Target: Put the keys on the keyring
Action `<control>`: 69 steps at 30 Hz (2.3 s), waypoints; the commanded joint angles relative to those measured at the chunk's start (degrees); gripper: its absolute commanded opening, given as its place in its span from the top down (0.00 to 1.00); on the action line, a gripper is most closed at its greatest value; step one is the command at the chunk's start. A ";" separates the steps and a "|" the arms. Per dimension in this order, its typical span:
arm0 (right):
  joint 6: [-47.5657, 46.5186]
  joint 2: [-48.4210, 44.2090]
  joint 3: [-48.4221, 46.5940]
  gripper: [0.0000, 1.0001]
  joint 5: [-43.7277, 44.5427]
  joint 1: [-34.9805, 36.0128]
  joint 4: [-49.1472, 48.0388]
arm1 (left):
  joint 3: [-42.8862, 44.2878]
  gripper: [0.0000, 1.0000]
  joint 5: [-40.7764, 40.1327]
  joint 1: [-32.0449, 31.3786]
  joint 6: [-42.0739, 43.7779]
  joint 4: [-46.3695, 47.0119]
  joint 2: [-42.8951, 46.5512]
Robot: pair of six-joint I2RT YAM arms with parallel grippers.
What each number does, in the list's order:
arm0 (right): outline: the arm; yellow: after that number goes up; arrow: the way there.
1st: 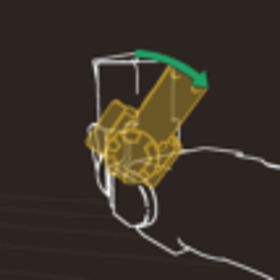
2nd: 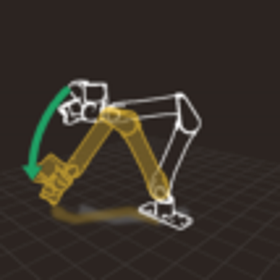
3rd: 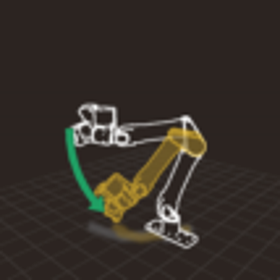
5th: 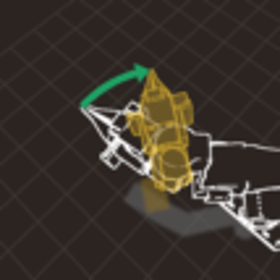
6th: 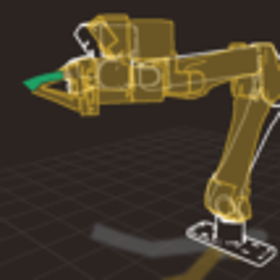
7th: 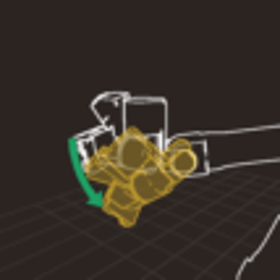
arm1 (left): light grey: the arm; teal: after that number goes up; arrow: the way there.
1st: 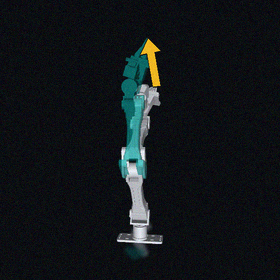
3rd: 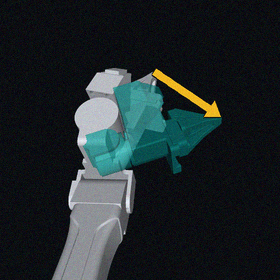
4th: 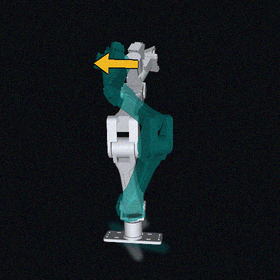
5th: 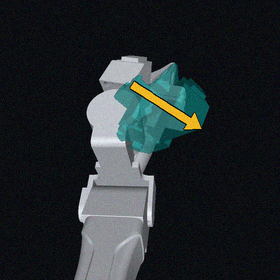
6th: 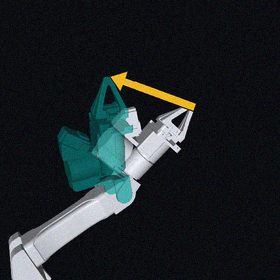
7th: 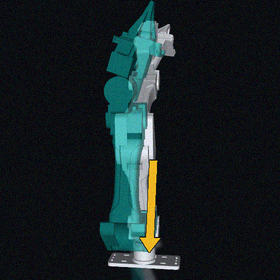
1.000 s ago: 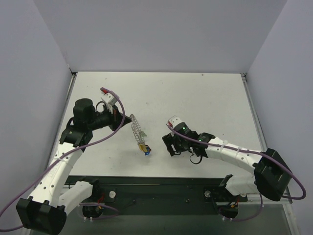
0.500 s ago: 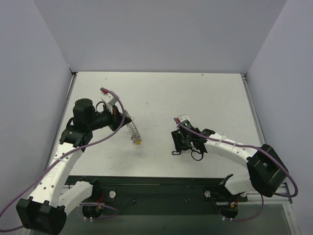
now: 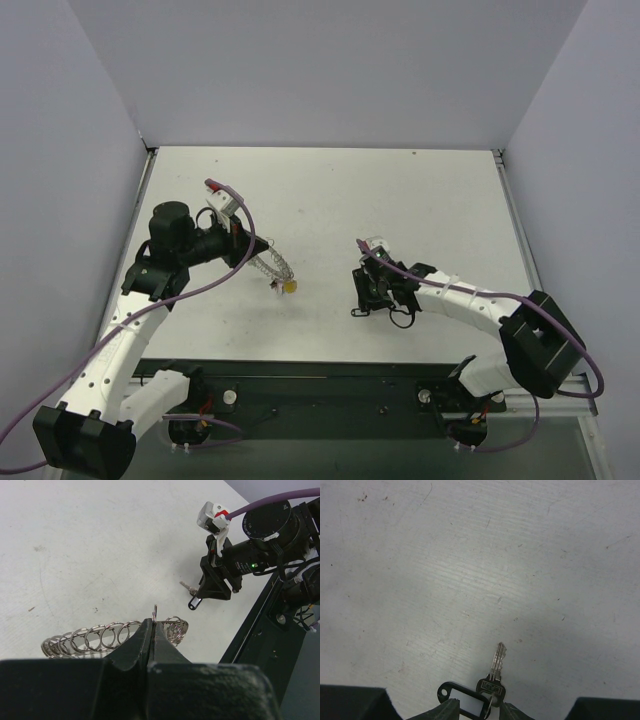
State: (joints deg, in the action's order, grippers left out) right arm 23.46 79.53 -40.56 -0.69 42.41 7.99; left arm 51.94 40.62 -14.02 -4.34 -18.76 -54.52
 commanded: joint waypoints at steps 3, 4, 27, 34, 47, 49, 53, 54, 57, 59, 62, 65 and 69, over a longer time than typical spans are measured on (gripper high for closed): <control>2.46 0.01 0.83 0.64 0.25 -0.05 1.68 | 0.53 1.00 1.04 0.31 -0.41 4.61 1.52; 2.55 -0.07 1.00 0.65 0.25 0.04 1.68 | 0.53 1.00 1.04 0.22 -0.32 4.70 1.61; 5.98 1.07 5.22 0.76 -0.45 0.30 -3.77 | 0.26 1.00 1.21 0.31 -0.23 4.88 1.79; 6.16 1.42 5.14 0.74 0.34 0.30 -3.95 | 0.35 1.00 1.30 0.31 -0.32 4.88 1.61; 7.12 -1.39 4.17 0.74 1.92 -0.05 -3.16 | 0.26 1.00 1.48 0.22 -0.14 4.88 1.61; 7.30 -1.92 4.17 0.73 1.83 -0.14 -3.07 | 0.26 1.00 1.48 0.22 -0.23 4.97 1.61; 7.21 -3.06 4.26 0.71 2.36 -0.23 -3.07 | 0.26 1.00 1.57 0.31 -0.23 5.05 1.52; 7.30 -3.06 4.08 0.70 2.36 -0.31 -3.15 | 0.26 1.00 1.57 0.31 -0.14 5.05 1.52; 7.47 -2.19 4.08 0.70 2.80 -0.49 -3.24 | 0.26 1.00 1.65 0.22 -0.23 5.05 1.61; 7.56 -0.87 4.08 0.70 2.80 -0.58 -3.24 | 0.26 1.00 1.65 0.22 -0.23 4.97 1.52; 8.00 0.45 4.34 0.71 3.06 -0.67 -3.24 | 0.26 1.00 1.74 0.31 -0.14 5.05 1.70; 8.00 0.89 4.61 0.74 3.41 -0.84 -3.59 | 0.18 1.00 1.83 0.22 -0.06 4.97 1.61; 7.91 0.54 4.87 0.92 3.06 -0.93 -3.68 | 0.09 1.00 1.74 0.22 -0.06 5.05 1.70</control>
State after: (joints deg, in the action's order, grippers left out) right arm 30.65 80.20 -35.86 1.06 41.91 3.62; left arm 51.35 40.97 -14.02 -4.29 -18.61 -54.17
